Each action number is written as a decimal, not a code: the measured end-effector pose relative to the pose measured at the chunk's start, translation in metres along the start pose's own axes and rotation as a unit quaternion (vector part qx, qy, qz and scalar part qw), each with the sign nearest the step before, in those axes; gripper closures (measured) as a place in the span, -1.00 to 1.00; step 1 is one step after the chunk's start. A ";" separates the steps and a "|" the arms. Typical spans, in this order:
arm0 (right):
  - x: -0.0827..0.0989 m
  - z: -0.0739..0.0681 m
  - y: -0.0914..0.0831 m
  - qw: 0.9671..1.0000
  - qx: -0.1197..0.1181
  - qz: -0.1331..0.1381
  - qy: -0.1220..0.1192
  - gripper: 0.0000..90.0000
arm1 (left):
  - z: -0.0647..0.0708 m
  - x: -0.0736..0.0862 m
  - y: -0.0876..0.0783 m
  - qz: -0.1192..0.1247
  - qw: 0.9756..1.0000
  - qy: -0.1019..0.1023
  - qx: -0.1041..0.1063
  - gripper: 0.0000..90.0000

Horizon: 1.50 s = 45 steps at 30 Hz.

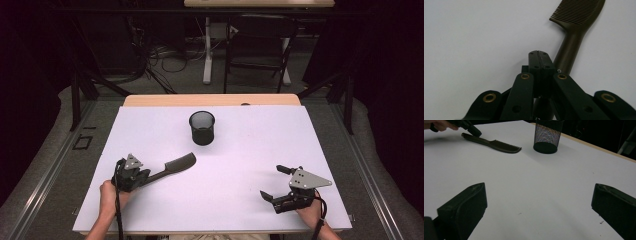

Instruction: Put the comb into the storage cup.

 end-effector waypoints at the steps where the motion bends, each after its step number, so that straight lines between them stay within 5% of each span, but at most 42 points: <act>1: 0.000 0.000 0.000 1.000 0.000 -0.001 0.001 -1.00 | 0.000 0.000 0.000 -0.001 1.000 -0.002 0.000 1.00; 7: 0.000 0.000 0.000 1.000 0.000 -0.002 0.001 -1.00 | 0.001 -0.001 -0.001 0.002 1.000 -0.002 -0.002 0.99; 16: 0.000 0.000 0.001 1.000 -0.001 -0.003 0.000 -1.00 | -0.008 -0.012 -0.013 0.052 0.998 -0.017 -0.002 0.22; 20: 0.001 0.001 0.001 1.000 -0.001 -0.002 0.003 -1.00 | -0.007 -0.015 -0.016 0.065 0.998 -0.010 0.007 -0.06; 21: 0.001 0.001 0.001 1.000 -0.001 -0.002 0.003 -1.00 | -0.006 -0.016 -0.018 0.070 0.997 -0.005 0.024 -0.10; 29: 0.001 0.000 0.002 1.000 -0.002 -0.003 0.001 -1.00 | -0.004 -0.020 -0.017 0.054 0.998 0.023 0.013 -0.65; 39: 0.001 0.001 0.002 1.000 -0.003 -0.004 0.002 -1.00 | -0.002 -0.024 -0.018 0.042 0.998 0.046 0.017 -1.00; 45: 0.001 0.001 0.002 1.000 -0.004 -0.002 0.003 -1.00 | 0.000 -0.027 -0.018 0.037 0.997 0.066 0.019 -1.00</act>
Point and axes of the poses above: each handheld gripper's, and its own axes: y roughly forward along the jaws, x roughly out of its underside, z roughly to its right, the point moved 6 cm from there along y, roughly forward along the jaws, and after that the axes turned 13 degrees about -x, right-handed, at the moved point
